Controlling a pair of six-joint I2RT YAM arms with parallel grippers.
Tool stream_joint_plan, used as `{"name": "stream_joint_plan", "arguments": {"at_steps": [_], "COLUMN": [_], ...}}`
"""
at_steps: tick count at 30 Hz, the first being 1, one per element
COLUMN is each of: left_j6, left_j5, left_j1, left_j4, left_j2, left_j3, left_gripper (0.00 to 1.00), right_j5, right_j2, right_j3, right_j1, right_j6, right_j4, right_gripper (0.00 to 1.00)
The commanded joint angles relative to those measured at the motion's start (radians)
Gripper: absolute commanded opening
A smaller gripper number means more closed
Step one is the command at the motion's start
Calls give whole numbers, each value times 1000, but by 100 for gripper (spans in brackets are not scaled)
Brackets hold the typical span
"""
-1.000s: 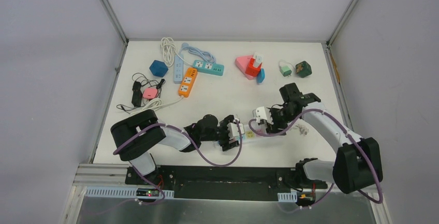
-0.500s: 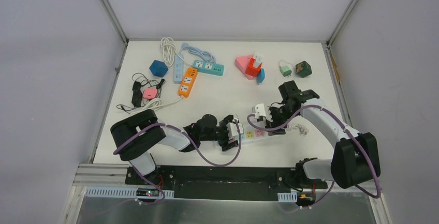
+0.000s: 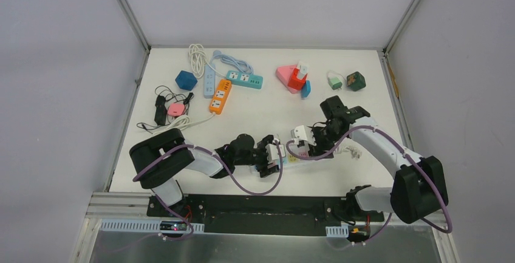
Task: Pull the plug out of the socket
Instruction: Remove the plug from the socket.
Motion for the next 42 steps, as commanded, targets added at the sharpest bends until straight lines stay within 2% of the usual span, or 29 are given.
{"name": "stream_joint_plan", "arguments": {"at_steps": [1,5,8,10,13,18,20,26,30,38,42], "left_j6": [-59,-52,-47,-48,-49,-55,-55,-50,-49,-51,-55], "left_j5": [0,-2,2,5,5,3,2,5,11,15,15], "left_j1": [10,10,11,12,12,12,13,13,14,16,15], "left_j4": [-1,-4,-5,-3,-3,-6,-6,-9,-10,-18,-18], "left_j2": [21,13,14,14,16,16,17,14,13,32,45], "left_j3": [-3,-12,-13,-12,-11,-8,-7,-11,-10,14,21], "left_gripper": [0,0,0,0,0,0,0,0,0,0,0], "right_j5": [-168,-203,-206,-193,-145,-197,-199,-227,-257,-235,-263], "right_j2": [13,-23,-33,-45,-78,-22,-18,-35,-69,-39,-18], "right_j3": [39,21,2,-21,-59,4,22,25,1,-15,26], "right_j1": [-8,-118,-141,-113,1,49,36,-104,-119,55,76], "right_j6": [24,-19,-46,-52,6,3,20,-6,-46,-30,23], "right_j4": [-32,-59,-62,-37,50,-19,-27,-64,-68,-28,-33], "right_gripper": [0,0,0,0,0,0,0,0,0,0,0]}}
